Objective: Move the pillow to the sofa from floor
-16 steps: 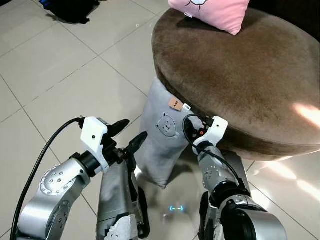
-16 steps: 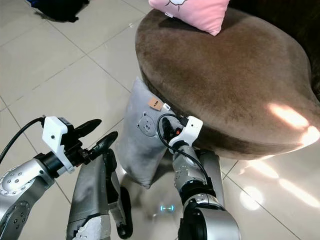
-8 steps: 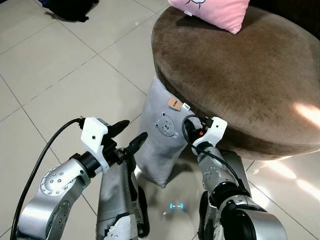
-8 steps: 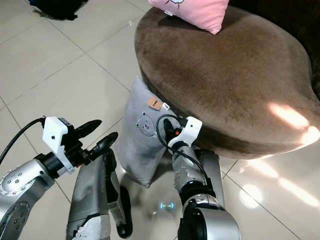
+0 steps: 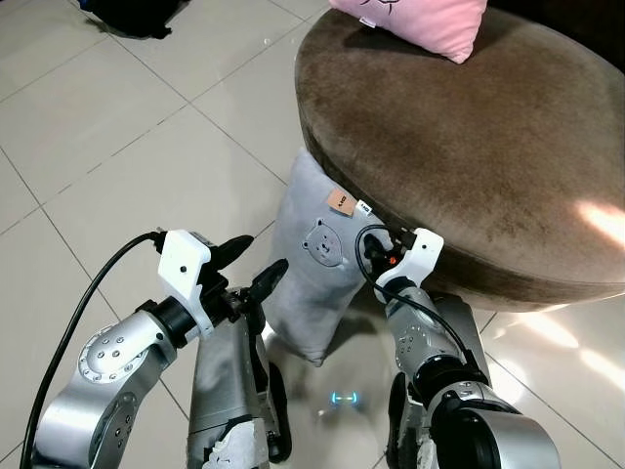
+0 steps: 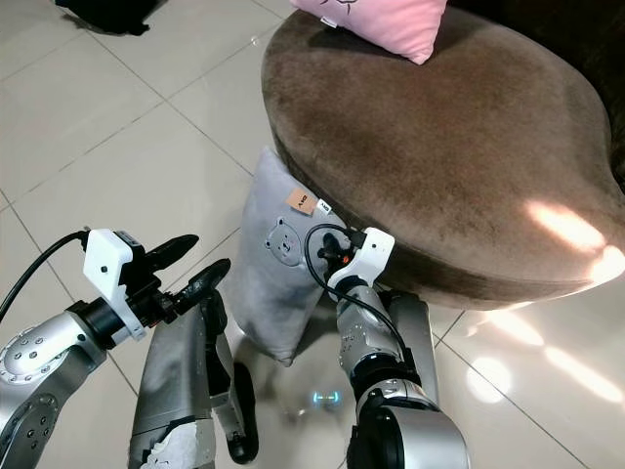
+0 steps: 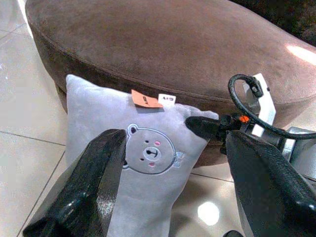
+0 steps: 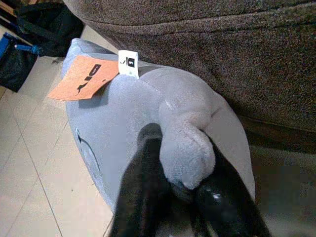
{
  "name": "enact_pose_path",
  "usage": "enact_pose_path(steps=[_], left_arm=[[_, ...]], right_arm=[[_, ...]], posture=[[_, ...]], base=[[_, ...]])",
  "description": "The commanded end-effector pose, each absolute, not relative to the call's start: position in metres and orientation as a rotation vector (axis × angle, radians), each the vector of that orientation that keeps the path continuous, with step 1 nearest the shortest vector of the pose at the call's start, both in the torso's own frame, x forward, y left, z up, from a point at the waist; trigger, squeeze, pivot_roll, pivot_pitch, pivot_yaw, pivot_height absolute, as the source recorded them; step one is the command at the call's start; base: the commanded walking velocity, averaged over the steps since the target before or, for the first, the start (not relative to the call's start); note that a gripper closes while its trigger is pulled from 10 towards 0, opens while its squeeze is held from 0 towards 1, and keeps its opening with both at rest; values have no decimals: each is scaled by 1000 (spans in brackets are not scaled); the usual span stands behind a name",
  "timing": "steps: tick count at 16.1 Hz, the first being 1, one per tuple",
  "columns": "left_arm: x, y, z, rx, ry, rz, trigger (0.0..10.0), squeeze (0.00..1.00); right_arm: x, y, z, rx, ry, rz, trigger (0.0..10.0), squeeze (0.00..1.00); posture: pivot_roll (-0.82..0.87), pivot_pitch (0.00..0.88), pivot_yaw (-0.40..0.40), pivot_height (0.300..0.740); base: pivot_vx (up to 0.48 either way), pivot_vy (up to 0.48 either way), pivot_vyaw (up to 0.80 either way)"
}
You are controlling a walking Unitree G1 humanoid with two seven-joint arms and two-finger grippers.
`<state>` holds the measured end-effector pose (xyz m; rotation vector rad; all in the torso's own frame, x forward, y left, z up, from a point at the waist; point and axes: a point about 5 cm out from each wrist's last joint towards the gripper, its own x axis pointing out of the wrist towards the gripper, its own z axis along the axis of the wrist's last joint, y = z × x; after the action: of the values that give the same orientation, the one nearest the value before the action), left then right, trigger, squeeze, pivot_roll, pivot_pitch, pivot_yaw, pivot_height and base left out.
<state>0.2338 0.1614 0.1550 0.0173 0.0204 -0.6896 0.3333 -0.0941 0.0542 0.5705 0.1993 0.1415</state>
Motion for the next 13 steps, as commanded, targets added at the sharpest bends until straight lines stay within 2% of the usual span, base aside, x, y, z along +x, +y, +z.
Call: enact_pose_path(steps=[1, 9, 11, 13], left_arm=[[229, 160, 154, 35, 32, -707, 10000, 0], [230, 158, 153, 36, 28, -710, 10000, 0], [230, 156, 152, 32, 22, -707, 10000, 0], [227, 159, 152, 18, 7, -686, 10000, 0]], right_arm=[[328, -86, 47, 597, 230, 157, 0, 0], [328, -81, 50, 617, 209, 209, 0, 0], [326, -71, 57, 598, 165, 314, 0, 0], [316, -51, 88, 617, 8, 537, 0, 0]], posture=[[162, 282, 99, 465], [162, 248, 87, 465], [158, 233, 76, 465], [134, 205, 61, 465]], base=[[0, 0, 0], [0, 0, 0], [0, 0, 0], [0, 0, 0]])
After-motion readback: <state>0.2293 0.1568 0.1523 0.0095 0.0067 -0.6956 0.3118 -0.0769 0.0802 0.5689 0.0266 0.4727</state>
